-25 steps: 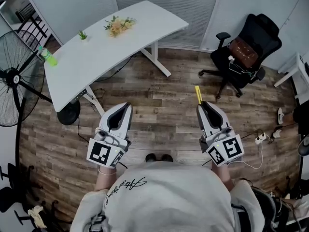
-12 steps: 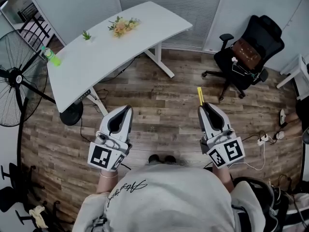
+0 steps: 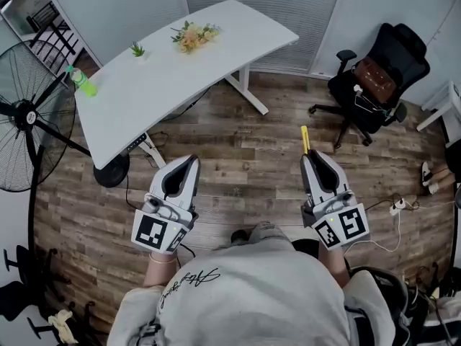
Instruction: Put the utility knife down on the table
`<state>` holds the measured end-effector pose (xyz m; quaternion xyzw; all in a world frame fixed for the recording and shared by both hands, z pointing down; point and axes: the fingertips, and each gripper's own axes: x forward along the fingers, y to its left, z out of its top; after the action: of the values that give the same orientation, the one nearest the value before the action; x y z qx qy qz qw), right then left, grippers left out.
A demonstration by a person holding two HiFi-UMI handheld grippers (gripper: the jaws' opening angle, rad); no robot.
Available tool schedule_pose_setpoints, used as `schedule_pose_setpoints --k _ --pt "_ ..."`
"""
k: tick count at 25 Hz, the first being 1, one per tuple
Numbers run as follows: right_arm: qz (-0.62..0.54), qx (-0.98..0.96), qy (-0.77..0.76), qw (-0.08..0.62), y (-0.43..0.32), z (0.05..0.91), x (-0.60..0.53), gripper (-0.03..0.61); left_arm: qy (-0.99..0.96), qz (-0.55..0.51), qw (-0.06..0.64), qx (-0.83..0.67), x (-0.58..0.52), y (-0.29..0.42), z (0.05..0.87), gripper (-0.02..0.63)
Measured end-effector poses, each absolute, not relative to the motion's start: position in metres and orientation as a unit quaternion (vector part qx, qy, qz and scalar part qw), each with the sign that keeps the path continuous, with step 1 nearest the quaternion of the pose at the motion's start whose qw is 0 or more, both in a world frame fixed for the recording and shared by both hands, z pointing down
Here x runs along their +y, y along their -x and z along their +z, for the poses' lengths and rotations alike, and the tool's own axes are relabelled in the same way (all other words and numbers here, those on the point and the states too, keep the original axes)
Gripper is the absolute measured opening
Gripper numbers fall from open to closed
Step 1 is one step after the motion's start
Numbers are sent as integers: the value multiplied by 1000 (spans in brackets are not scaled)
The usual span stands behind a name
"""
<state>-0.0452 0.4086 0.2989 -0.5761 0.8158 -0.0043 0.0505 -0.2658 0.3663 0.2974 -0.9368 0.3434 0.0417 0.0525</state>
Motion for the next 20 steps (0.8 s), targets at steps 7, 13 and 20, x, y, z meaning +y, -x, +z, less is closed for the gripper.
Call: schedule_pose_setpoints --k 7,13,20 --pt "-12 815 578 49 53 304 392 64 938 44 48 341 348 271 300 -8" --pt "-9 819 571 50 52 303 367 64 937 45 50 343 324 267 300 -8" --pt "-4 818 572 54 30 307 331 64 937 44 53 342 284 246 305 -8"
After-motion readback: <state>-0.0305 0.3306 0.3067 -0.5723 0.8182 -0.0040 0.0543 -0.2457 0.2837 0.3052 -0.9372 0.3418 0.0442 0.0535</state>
